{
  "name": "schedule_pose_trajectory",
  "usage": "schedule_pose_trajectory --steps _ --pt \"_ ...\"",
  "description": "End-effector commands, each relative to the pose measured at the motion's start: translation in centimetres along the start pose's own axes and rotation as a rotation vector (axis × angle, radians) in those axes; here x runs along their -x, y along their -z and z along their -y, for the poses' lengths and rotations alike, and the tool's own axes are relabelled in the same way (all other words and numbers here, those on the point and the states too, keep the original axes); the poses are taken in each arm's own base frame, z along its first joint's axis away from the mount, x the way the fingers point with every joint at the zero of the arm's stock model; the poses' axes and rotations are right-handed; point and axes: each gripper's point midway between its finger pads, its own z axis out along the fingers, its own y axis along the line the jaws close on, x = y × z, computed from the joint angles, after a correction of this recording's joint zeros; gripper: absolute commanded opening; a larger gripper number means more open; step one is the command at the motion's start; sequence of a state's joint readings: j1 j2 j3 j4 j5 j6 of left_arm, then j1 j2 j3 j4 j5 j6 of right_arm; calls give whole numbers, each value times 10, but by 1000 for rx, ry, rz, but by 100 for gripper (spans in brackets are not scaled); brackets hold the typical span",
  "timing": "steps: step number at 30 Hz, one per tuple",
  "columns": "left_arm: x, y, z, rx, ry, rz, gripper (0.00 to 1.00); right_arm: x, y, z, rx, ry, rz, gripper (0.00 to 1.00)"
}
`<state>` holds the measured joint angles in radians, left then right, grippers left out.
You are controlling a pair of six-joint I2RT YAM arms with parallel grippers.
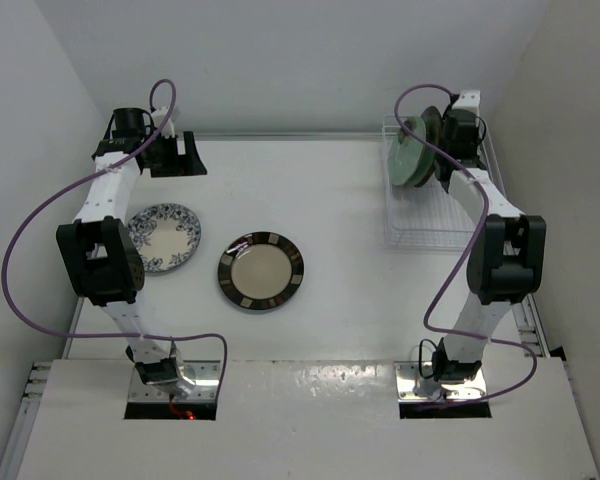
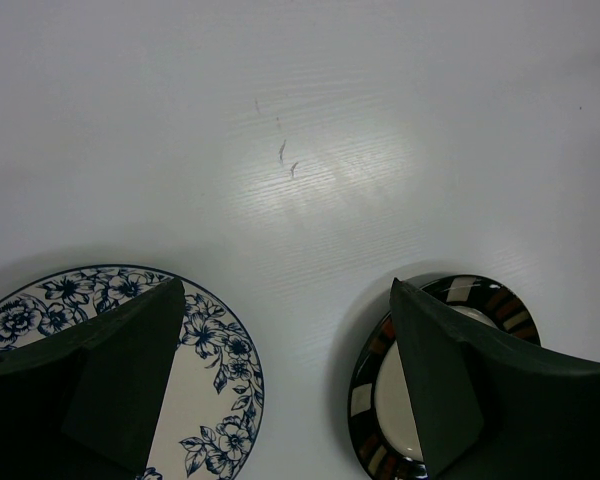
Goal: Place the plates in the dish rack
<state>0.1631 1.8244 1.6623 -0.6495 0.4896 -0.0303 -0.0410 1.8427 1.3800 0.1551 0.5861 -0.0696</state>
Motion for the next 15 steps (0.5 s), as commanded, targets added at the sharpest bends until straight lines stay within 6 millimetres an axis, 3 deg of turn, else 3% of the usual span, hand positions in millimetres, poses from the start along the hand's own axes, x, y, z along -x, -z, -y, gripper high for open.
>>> schedule_pose_trajectory --steps 1,7,15 --pt "12 11 9 -11 -36 43 88 46 2 14 -37 -163 152 0" --pt "4 8 7 -11 -37 25 90 31 -4 -6 27 -189 100 1" --pt "-6 9 3 8 -46 -3 90 27 -10 -23 96 -182 81 11"
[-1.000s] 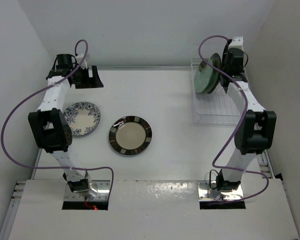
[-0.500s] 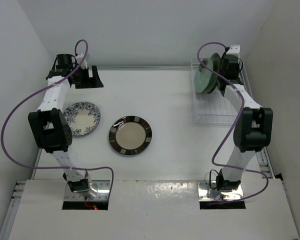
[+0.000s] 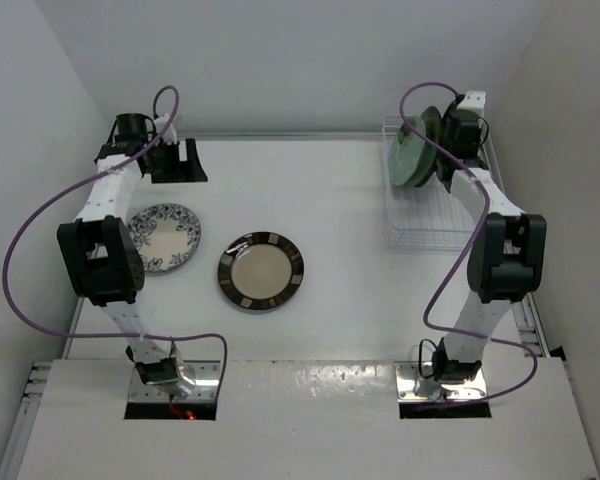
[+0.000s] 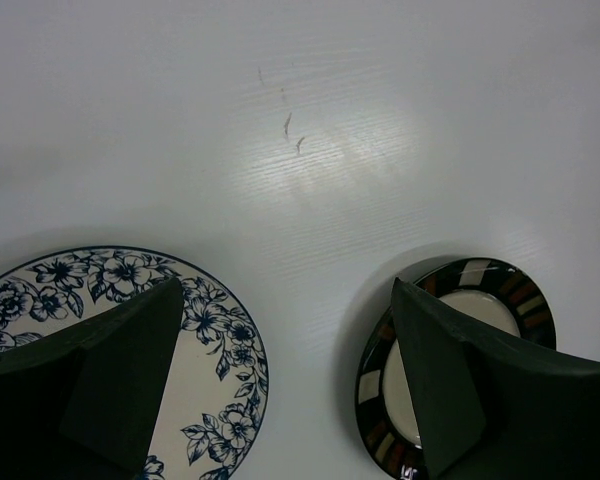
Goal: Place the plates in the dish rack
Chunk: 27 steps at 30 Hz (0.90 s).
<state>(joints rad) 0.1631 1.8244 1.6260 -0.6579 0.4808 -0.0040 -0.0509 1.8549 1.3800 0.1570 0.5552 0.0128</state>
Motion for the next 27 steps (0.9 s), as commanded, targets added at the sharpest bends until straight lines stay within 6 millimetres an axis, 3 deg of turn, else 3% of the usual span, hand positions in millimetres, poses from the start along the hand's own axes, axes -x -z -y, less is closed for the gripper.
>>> schedule_pose_trajectory --steps 1,2,4,7,13,17,20,22,25,27 --pt "9 14 7 3 -40 37 90 31 -6 -20 89 -104 87 13" --pt "9 14 7 3 -40 37 90 30 -6 -22 91 -112 86 14" --pt "9 14 7 3 -40 37 90 31 -4 -25 109 -120 90 27" --pt "9 14 7 3 -40 37 90 31 0 -27 127 -127 96 36" --pt "10 14 9 -6 -40 38 90 41 7 -18 109 -134 125 39" --pt "7 13 10 2 -59 26 90 58 16 -4 76 -148 162 54" --pt "-13 8 14 33 -160 -59 88 74 27 16 12 -186 189 71" --pt "-37 2 30 11 -282 -161 88 87 37 29 -25 -207 207 83" --pt "-79 -4 42 5 -398 -311 75 104 54 43 -40 -234 230 94" --pt "-109 -10 41 -3 -399 -407 56 115 67 48 -15 -252 240 99"
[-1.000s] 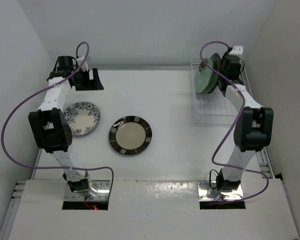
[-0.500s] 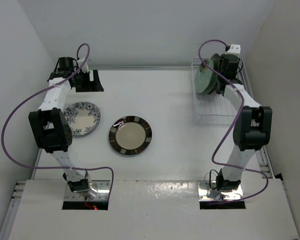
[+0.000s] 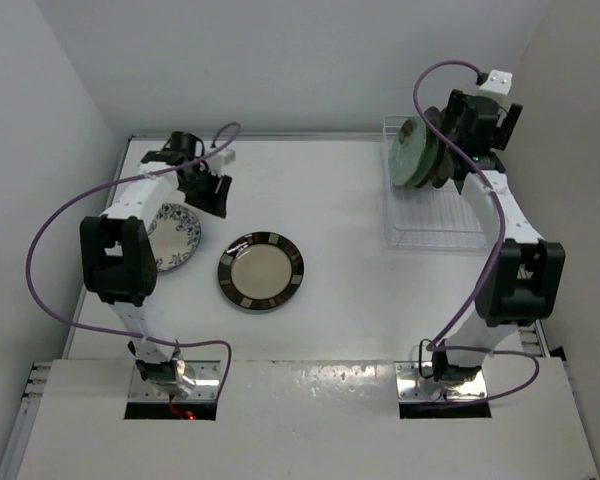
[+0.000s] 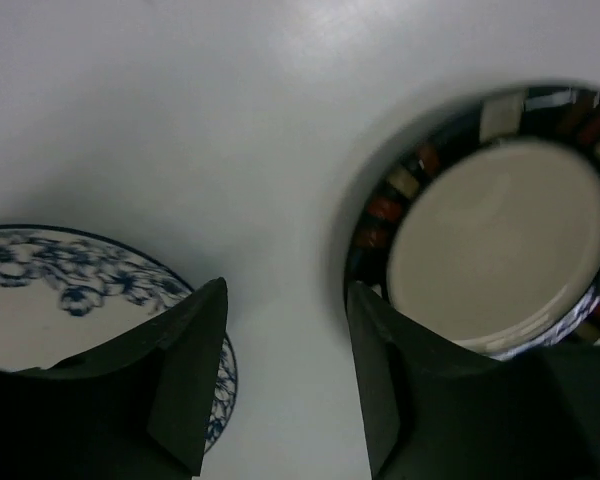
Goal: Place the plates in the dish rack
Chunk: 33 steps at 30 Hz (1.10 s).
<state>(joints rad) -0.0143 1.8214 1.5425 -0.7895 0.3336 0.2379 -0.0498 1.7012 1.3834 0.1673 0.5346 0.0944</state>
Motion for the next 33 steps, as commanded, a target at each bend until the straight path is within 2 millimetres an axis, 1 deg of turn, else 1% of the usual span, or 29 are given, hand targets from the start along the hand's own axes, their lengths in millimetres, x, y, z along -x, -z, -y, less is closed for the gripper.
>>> schedule_pose_trajectory --steps 1,2,3,4,6,7,8,9,11,12,13,14,15,16,17,19,20,21,22,23,24,25,26,28,29,30,31,32,33 --pt "-48 2 20 -29 -134 -188 56 56 25 15 -12 -89 95 100" --pt "-62 -5 21 -51 -129 -243 57 61 33 10 45 -85 80 100" --pt "-67 -7 26 -66 -130 -269 61 66 38 8 67 -89 85 100" --pt "-77 -7 33 -86 -145 -304 64 68 44 -2 112 -78 88 100" --pt "-94 -16 37 -113 -150 -357 72 67 55 -12 169 -39 93 100" --pt "-98 -17 38 -119 -157 -367 74 61 66 -24 203 -25 93 100" --pt "-109 -22 39 -132 -147 -398 75 62 71 -32 228 -7 104 100" --pt "-111 -24 39 -136 -144 -408 78 68 78 -30 235 -8 121 100" --pt "-125 -37 47 -184 -129 -446 80 60 87 -42 267 8 110 100" --pt "-129 -42 52 -215 -118 -444 81 63 92 -43 276 -4 118 100" --pt "-130 -48 54 -221 -125 -450 81 60 95 -47 292 -2 114 100" --pt "-138 -59 56 -229 -119 -472 81 58 100 -55 321 3 111 100" --pt "-141 -63 56 -232 -116 -479 81 56 103 -57 331 -11 106 100" --pt "-143 -68 55 -231 -104 -486 81 53 110 -69 365 9 106 100" --pt "-152 -75 57 -251 -92 -505 80 51 110 -66 366 9 105 100" --pt "-155 -81 67 -312 -66 -503 68 48 117 -69 386 15 103 100" --pt "-156 -82 69 -336 -45 -498 60 41 119 -70 389 19 90 100" --pt "-152 -82 78 -388 -24 -483 52 42 121 -70 389 22 94 100" --pt "-154 -84 78 -411 -11 -476 36 43 125 -70 396 19 98 100" --pt "-151 -80 79 -429 12 -473 27 37 125 -70 397 23 89 100" --pt "-143 -78 83 -462 12 -448 17 37 128 -68 396 9 86 100" --pt "-140 -76 81 -467 26 -437 0 34 129 -69 401 -3 78 100" --pt "-135 -71 80 -473 36 -424 0 28 130 -71 413 -5 64 100" --pt "-114 -63 83 -499 6 -366 0 21 140 -86 513 -11 40 100" --pt "-99 -53 84 -496 -11 -324 0 19 151 -103 636 -1 33 100" --pt "-80 -47 82 -486 -47 -266 0 11 172 -127 808 20 11 100" --pt "-67 -40 81 -473 -79 -227 0 7 181 -139 893 42 6 100" --pt "-54 -33 89 -468 -121 -194 0 -11 205 -161 1078 51 -54 100" --pt "-35 -17 93 -453 -193 -130 0 -3 222 -174 1179 55 -47 100"
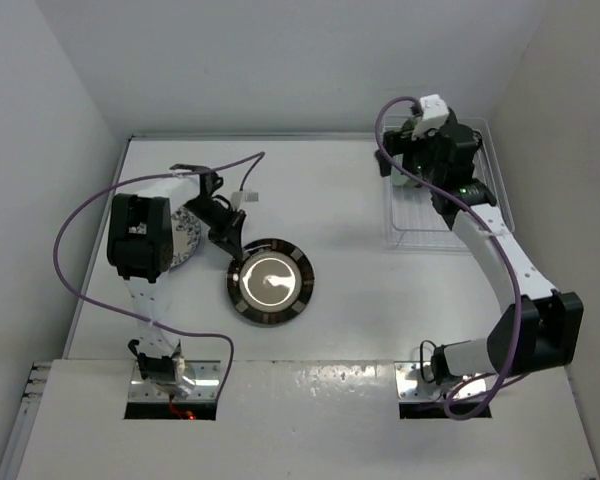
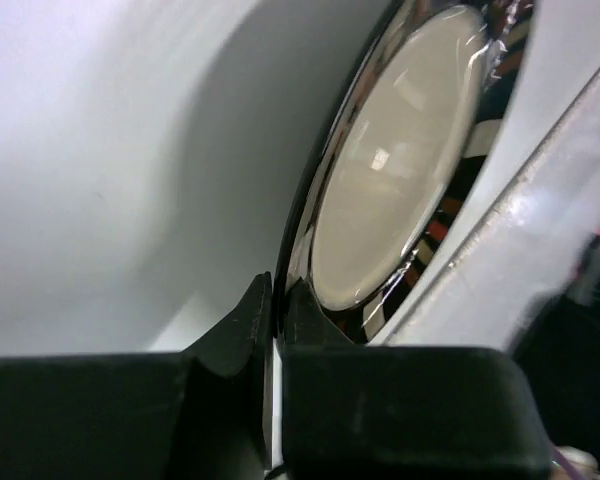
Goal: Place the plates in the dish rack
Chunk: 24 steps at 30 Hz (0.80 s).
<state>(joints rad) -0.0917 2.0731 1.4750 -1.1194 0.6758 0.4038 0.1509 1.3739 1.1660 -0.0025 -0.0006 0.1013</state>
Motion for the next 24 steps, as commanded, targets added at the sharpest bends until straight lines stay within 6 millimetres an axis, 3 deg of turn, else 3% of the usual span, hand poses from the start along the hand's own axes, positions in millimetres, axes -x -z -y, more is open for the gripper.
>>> schedule_pose_trajectory --steps 1,2,3,4,5,6,9,11,12,13,14,15,19,22,23,24 --pt "73 66 30 171 -392 243 0 -24 18 -127 658 -8 -99 100" --pt "80 69 46 179 -466 255 0 -34 21 -139 706 -23 -152 98" --pt "85 75 59 173 -548 278 0 -25 26 -165 784 -8 -145 96" --pt "89 88 80 170 -623 321 0 -55 24 -184 867 -32 -252 95" --pt "90 87 90 170 -669 321 0 -61 25 -194 894 -31 -279 93" --pt "99 97 97 177 -695 350 0 -69 25 -219 965 -7 -297 93" --pt "100 96 107 171 -716 343 0 -90 24 -246 1012 -17 -336 93" --pt "102 98 110 165 -724 352 0 -101 13 -257 1024 -31 -334 93" --pt "102 96 113 160 -732 348 0 -115 5 -261 1021 -58 -372 93" --pt "102 95 115 151 -734 351 0 -106 2 -268 1041 -57 -358 93" --pt "104 95 121 139 -750 356 0 -128 -4 -272 1045 -74 -420 92" --pt "104 95 121 139 -750 356 0 -129 -5 -275 1051 -89 -430 89" --pt "104 94 128 101 -748 369 0 -141 -3 -292 1083 -119 -456 55" --pt "107 101 135 53 -752 409 0 -159 -8 -293 1028 -127 -474 39" --pt "108 101 137 44 -748 418 0 -150 -13 -293 1017 -160 -457 15" --pt "110 103 139 45 -745 424 0 -154 -17 -290 993 -185 -480 4"
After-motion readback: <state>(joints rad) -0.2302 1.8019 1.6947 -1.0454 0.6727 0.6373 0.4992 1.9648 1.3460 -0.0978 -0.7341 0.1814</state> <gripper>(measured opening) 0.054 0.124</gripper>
